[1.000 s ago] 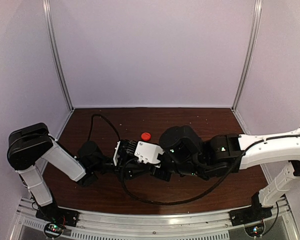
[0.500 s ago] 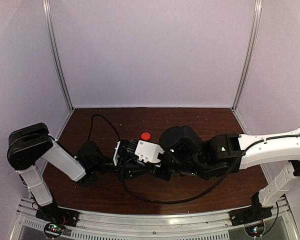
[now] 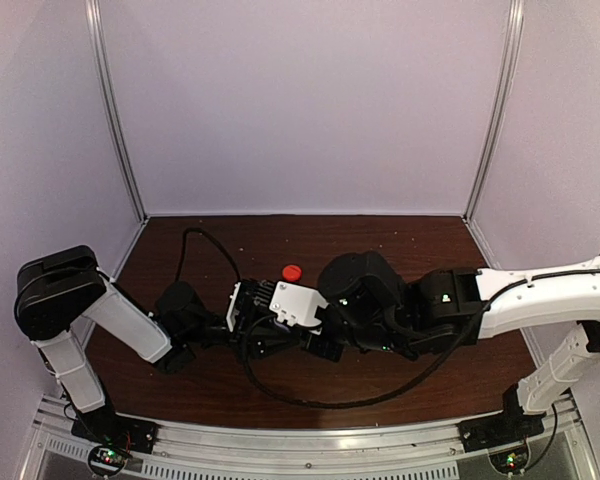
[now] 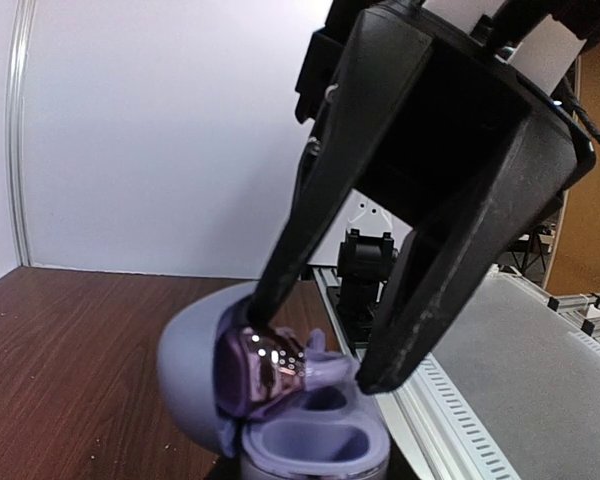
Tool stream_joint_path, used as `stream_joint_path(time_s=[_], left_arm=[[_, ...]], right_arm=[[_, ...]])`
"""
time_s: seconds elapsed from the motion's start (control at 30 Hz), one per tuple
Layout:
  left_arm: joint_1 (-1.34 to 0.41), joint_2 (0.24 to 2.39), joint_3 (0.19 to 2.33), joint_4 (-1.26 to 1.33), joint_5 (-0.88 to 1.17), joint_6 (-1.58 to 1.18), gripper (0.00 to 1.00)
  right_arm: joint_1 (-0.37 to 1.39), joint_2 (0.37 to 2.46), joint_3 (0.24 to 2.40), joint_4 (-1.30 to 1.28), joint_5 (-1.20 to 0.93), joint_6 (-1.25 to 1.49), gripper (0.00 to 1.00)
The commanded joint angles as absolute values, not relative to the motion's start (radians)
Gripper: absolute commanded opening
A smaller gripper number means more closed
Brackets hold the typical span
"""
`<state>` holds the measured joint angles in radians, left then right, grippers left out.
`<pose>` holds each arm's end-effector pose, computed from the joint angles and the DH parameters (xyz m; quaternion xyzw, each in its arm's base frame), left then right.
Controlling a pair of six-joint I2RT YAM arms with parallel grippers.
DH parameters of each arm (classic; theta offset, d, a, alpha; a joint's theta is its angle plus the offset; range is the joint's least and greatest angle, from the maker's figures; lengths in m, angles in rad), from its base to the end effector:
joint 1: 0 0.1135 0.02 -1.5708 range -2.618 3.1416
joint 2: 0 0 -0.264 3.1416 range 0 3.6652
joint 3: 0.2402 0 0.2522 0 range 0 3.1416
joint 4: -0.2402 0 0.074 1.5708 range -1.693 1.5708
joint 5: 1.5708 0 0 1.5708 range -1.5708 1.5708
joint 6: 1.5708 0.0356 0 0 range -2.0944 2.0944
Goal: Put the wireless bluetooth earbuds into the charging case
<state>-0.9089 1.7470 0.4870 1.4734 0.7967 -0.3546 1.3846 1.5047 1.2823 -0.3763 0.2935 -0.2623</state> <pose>0.1612 -0.2483 0.1795 0.4487 0.4739 -0.6202 0.4352 0.0738 0.3361 0.3205 -0.5951 0.6446 0.1365 0.4601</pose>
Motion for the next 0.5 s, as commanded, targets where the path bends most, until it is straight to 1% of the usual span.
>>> stream_joint_path(time_s=[0.0, 0.2, 0.33, 0.4, 0.47], left_arm=[[-0.904, 1.745, 0.507, 1.552, 0.799, -0.351, 0.0], [-0.904, 1.746, 0.505, 1.554, 0.801, -0.35, 0.0], [-0.903, 1.745, 0.503, 1.551, 0.801, -0.348, 0.0], [-0.903, 1.746, 0.502, 1.552, 0.802, -0.348, 0.0], [-0.903, 1.746, 0.502, 1.555, 0.8, -0.349, 0.0]], right_arm=[[1.387, 1.527, 1.295, -0.403, 0.317, -0.254, 0.24], [1.385, 1.542, 1.299, -0.411, 0.317, -0.253, 0.18], [1.385, 1.546, 1.307, -0.416, 0.318, -0.257, 0.16], [1.385, 1.545, 1.308, -0.421, 0.297, -0.259, 0.21], [1.385, 1.543, 1.306, -0.419, 0.28, -0.259, 0.28]])
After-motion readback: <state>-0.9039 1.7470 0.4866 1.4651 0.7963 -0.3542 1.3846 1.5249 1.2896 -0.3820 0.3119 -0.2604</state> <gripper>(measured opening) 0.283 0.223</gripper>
